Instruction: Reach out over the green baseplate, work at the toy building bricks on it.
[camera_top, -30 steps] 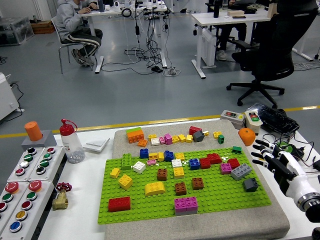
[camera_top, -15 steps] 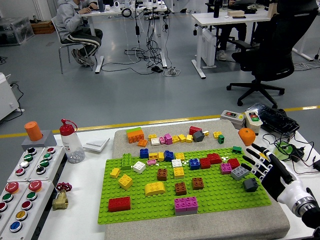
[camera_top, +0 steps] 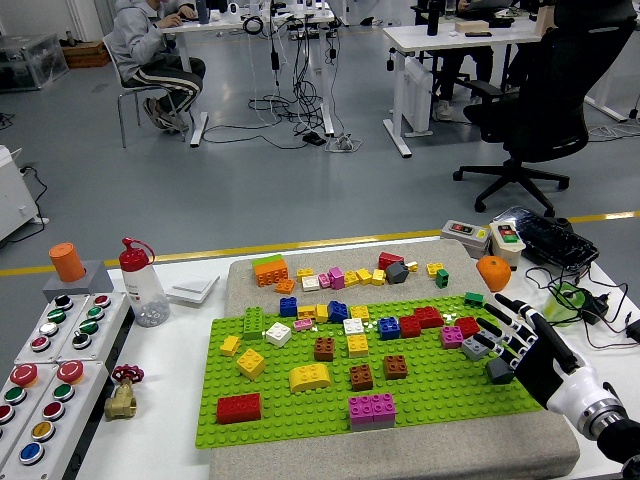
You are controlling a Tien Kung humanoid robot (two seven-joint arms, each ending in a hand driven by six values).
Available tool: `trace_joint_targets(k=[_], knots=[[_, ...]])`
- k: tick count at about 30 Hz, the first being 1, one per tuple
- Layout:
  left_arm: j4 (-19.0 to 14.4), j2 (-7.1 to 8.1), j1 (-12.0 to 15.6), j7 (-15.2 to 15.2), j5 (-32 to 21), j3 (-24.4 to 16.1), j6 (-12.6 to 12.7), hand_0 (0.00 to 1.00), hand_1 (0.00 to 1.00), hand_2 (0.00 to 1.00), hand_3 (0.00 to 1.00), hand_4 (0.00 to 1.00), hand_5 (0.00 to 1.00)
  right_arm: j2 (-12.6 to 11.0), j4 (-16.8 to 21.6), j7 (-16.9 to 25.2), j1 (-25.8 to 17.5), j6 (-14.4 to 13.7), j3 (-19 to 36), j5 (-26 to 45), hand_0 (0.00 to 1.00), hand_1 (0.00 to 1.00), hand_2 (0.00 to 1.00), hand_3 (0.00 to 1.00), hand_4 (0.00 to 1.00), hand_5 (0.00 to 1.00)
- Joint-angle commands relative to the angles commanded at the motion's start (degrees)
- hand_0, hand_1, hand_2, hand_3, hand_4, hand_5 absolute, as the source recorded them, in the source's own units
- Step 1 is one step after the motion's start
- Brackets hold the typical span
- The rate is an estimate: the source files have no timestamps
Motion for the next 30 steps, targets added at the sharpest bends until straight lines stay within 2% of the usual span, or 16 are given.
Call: trace_joint_targets(k=[7, 11, 18, 30], knots=[[0.0, 0.02, 0.0, 0.0, 0.1, -0.1, 0.0, 0.629, 0.596, 0.611, 0.413, 0.337, 0.986, 0.1, 0.0, 0.7, 0.0, 0.5, -0.1, 0.1, 0.767, 0.774, 0.78, 0.74, 0.441, 0.46], [0.0, 0.02, 0.1, 0.0, -0.1, 0.1, 0.1, 0.629, 0.596, 0.611, 0.412, 0.337, 0.986, 0.2, -0.1, 2.9, -0.1, 0.2, -0.4, 0.2, 0.768, 0.774, 0.779, 0.737, 0.444, 0.451], [0.0, 0.0, 0.1, -0.1, -0.5, 0.3, 0.0, 0.629, 0.596, 0.611, 0.412, 0.337, 0.986, 0.3, -0.6, 9.0, -0.1, -1.4, -1.1, -1.8, 0.771, 0.772, 0.767, 0.725, 0.44, 0.444], [0.3, 0.05, -0.5, -0.8, -2.2, 1.3, 0.2, 0.629, 0.596, 0.611, 0.413, 0.334, 0.985, 0.4, -1.6, 11.7, 0.3, -2.7, -1.3, -7.9, 0.768, 0.768, 0.756, 0.698, 0.412, 0.413]])
